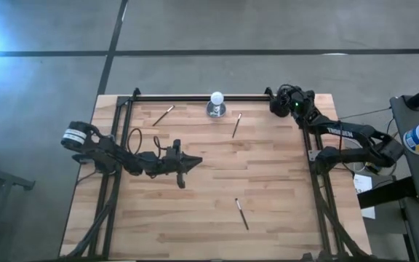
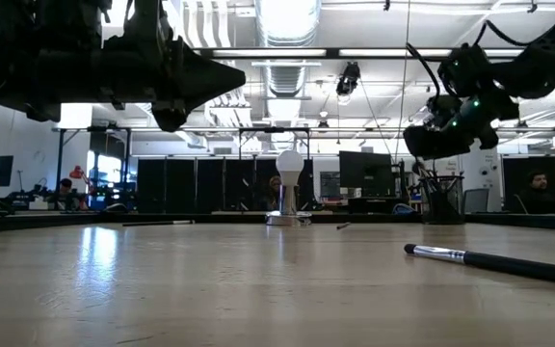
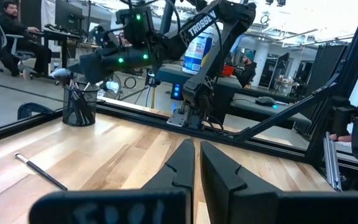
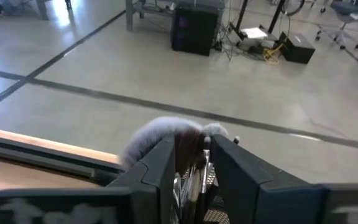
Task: Pick & Place Makeup Supplies
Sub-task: Put the makeup brush into the makeup holder
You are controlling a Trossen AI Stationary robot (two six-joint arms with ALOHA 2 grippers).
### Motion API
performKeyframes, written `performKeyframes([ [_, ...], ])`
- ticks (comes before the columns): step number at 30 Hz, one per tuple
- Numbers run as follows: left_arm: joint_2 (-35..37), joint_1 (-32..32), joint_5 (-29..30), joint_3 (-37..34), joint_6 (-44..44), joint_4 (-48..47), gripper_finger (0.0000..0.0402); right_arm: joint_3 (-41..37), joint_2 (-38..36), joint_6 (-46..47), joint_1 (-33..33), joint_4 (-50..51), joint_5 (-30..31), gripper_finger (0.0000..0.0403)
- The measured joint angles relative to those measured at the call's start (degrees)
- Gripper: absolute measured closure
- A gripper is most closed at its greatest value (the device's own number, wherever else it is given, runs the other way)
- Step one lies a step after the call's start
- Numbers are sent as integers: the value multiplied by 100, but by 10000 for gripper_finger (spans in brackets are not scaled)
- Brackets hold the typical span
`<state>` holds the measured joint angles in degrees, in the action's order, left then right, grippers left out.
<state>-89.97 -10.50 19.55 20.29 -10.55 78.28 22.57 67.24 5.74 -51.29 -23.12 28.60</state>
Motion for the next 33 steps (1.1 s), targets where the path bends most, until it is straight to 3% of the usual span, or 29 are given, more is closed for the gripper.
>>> performKeyframes([
  [5, 0, -2, 0, 0, 0, -7, 384, 530, -250, -50, 0, 1170, -39, 303],
  [11, 0, -2, 2, 0, -33, -40, 384, 1298, -232, -332, -8, 2279, -183, 380],
  [15, 0, -6, 2, 0, -150, -93, 384, 1589, -51, -304, -74, 2630, -316, 394],
  [26, 0, -5, 2, 0, -296, -204, 384, 1640, 589, -142, -319, 2525, -494, 395],
  [33, -2, 2, 71, 1, -606, -539, 384, 1610, -283, -345, -208, 2630, -528, 395],
])
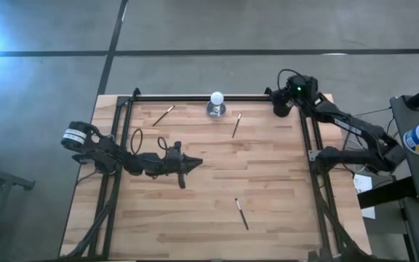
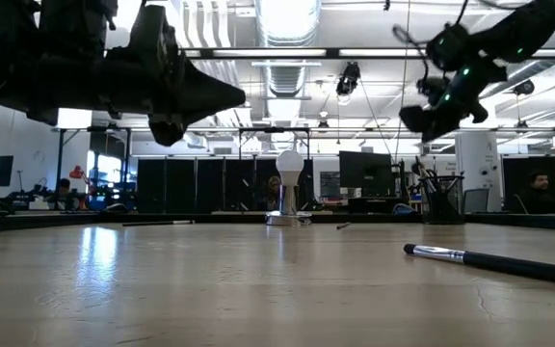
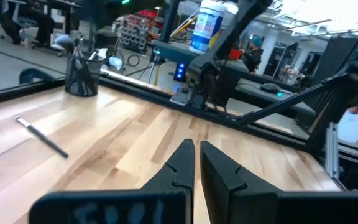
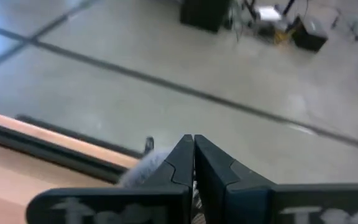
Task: Pick & Place Makeup Supplies
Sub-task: Put the makeup brush into the makeup holder
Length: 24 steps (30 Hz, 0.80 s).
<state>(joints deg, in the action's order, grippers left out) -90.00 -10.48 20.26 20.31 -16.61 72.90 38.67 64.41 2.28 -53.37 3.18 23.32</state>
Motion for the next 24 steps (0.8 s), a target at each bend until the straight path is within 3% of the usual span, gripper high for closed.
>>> performKeyframes([
  [7, 0, 70, 100, 1, -6, -95, 384, -588, -1359, 27, 719, 93, -688, 394],
  [14, 0, 173, 97, 1, -166, -221, 394, -1639, -2400, 429, 2031, 61, -732, 394],
  [24, 239, 328, 659, 3, -681, -1186, 401, -2706, -2950, 1103, 4355, -946, 97, 394],
])
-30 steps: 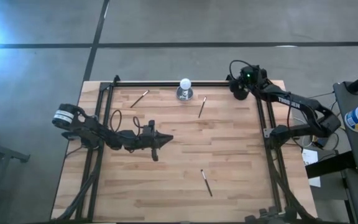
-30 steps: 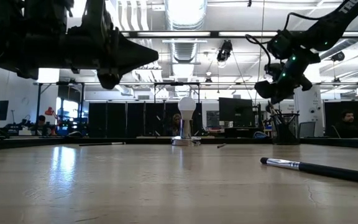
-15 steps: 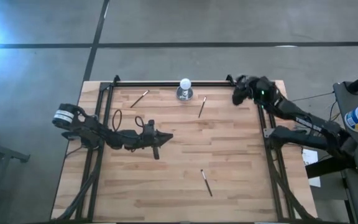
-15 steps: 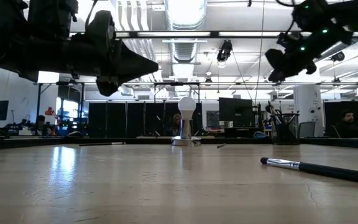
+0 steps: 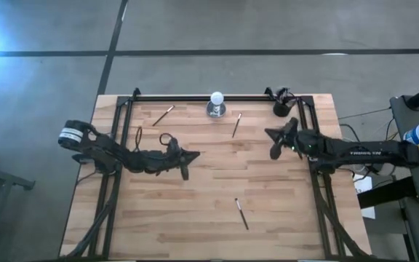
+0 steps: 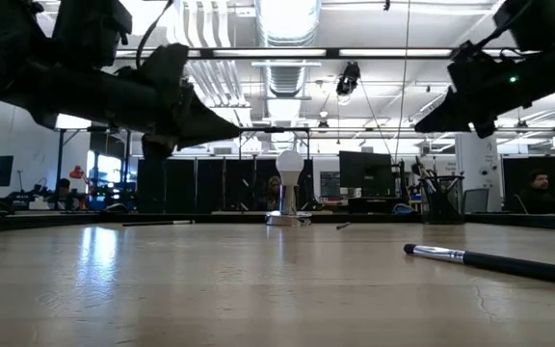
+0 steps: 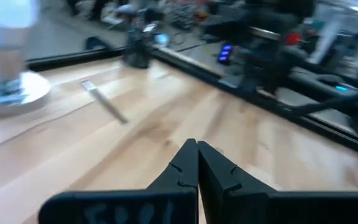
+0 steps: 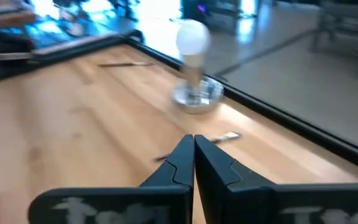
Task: Pick & Place Makeup Supplies
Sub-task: Put the makeup brush into the makeup holder
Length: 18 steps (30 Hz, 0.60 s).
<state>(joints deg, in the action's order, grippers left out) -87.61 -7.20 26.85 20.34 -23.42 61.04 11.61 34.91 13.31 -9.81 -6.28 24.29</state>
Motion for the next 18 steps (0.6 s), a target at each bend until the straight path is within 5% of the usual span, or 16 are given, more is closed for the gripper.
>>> performKeyframes([
  [6, 946, 991, -6, 0, -674, -2076, 401, -190, 17, 24, 1227, -576, 756, 394],
  [11, 1683, 2280, -556, 2, -997, -3955, 401, -219, 69, 68, 1870, -644, 1281, 394],
  [18, 1853, 3688, -1470, 23, -881, -4772, 401, -315, 194, 594, 2274, -647, 1352, 394],
])
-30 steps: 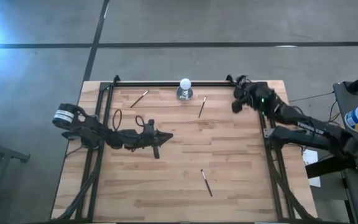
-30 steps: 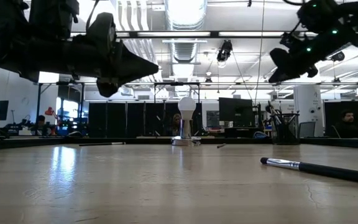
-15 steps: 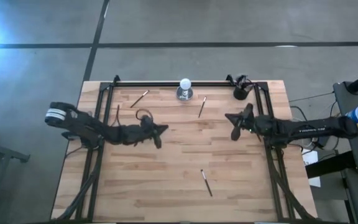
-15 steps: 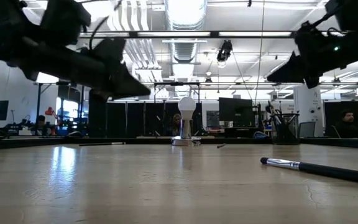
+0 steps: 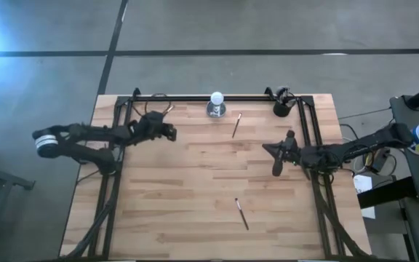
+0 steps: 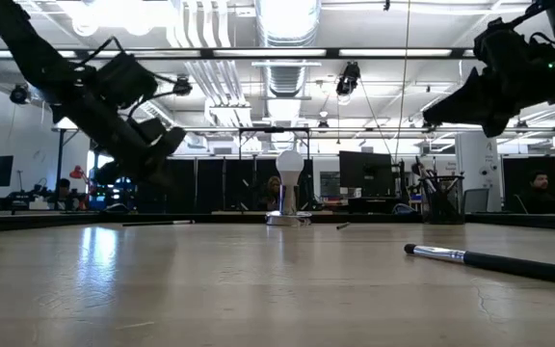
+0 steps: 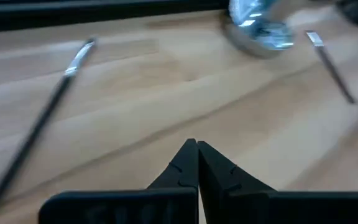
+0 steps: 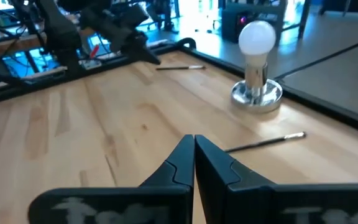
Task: Pick & Place Makeup Supplies
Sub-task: Put the makeup brush into the makeup holder
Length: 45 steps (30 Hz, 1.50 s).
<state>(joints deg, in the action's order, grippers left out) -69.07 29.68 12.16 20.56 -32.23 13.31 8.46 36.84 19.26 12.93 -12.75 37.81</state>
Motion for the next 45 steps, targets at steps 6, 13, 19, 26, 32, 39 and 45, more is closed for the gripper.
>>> performKeyframes([
  [6, -318, 514, -91, 554, 404, -1034, 401, -27, 269, 296, 113, -91, 39, 394],
  [13, -1101, 817, -116, 1526, 922, -1895, 401, -121, 729, 260, 218, -806, 81, 394],
  [19, -1930, 1106, -116, 2558, 1285, -2896, 375, -121, 1118, 93, 214, -1174, 82, 394],
  [26, -2561, 1411, -119, 3217, 1593, -3232, 318, -121, 1457, 134, 223, -1382, 81, 394],
  [32, -2835, 1690, -117, 3521, 1826, -3099, 310, -121, 1626, 132, 223, -1501, 81, 394],
  [39, -3192, 1936, -440, 3597, 2045, -2359, 310, -119, 1779, 30, 223, -1698, 82, 394],
  [45, -3537, 2015, -500, 3601, 2165, -1922, 309, -117, 1872, 24, 223, -1813, 85, 394],
])
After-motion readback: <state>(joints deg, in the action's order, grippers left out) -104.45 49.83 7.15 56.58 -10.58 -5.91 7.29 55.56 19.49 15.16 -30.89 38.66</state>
